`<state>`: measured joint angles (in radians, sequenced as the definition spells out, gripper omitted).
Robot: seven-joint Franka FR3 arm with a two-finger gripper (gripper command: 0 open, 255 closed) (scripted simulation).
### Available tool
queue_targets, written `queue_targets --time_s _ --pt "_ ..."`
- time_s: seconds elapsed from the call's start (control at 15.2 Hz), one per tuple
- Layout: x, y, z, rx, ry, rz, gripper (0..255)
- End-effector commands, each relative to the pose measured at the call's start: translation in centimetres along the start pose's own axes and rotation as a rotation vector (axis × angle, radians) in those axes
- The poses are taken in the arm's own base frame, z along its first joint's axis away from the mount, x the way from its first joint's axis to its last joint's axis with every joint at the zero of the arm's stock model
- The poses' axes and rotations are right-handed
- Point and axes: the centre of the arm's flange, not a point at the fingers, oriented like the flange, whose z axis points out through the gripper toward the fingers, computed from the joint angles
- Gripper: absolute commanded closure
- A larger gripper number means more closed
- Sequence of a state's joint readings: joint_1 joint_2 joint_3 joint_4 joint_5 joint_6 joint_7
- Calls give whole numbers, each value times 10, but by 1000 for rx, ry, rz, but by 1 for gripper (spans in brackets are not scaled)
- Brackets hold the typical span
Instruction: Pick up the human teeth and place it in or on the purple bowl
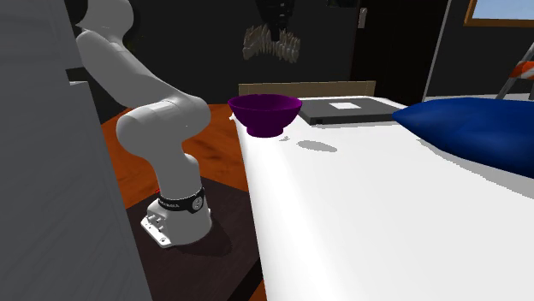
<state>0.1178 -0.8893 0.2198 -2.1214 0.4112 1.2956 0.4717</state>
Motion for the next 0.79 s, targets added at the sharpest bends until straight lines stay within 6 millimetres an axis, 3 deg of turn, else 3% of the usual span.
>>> queue_targets --time_s 0.0,0.73 --pt "-2 2 10 0 0 1 255" --pt "1 14 66 0 0 1 255"
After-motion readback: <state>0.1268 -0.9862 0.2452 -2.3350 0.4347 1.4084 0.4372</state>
